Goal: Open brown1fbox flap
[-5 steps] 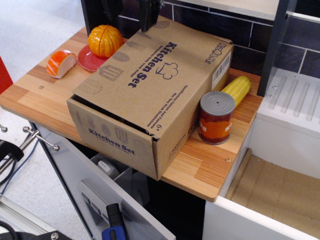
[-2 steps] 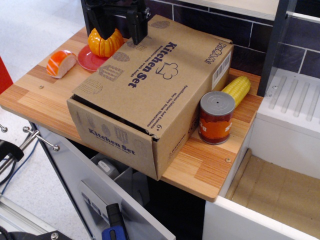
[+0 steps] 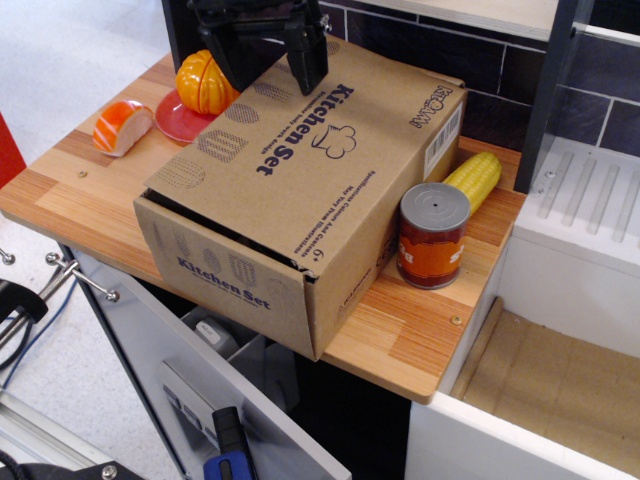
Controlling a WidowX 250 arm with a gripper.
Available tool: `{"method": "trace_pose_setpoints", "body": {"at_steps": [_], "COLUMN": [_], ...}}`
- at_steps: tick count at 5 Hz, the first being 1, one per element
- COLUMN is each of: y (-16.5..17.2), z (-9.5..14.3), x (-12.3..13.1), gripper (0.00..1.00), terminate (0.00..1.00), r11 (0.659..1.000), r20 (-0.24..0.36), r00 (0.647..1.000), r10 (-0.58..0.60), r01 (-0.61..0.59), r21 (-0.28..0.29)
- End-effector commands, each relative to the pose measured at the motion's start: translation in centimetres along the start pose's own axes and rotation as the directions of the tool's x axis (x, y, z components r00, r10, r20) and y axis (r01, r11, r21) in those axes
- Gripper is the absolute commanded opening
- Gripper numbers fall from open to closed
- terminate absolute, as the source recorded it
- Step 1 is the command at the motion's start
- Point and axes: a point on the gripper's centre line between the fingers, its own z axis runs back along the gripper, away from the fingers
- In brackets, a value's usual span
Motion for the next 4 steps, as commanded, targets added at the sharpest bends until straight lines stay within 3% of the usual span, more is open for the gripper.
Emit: {"method": "trace_pose_setpoints", "body": {"at_steps": [1,2,4], "y": [-1.8,-2.1,-3.8], "z": [1.6,1.8,3.4], "x": [0.6,0.5,-0.8], "gripper": [1.0,1.0,1.0], "terminate": [0.0,0.0,0.0], "r11": [0.999,0.998,0.998], "r20": [0.054,0.058,0.128], "r00": [0.998,0.997,0.992], "r10": [0.037,0.046,0.021], "r01": [-0.036,-0.043,-0.029], "r21": [-0.03,-0.053,0.057]}}
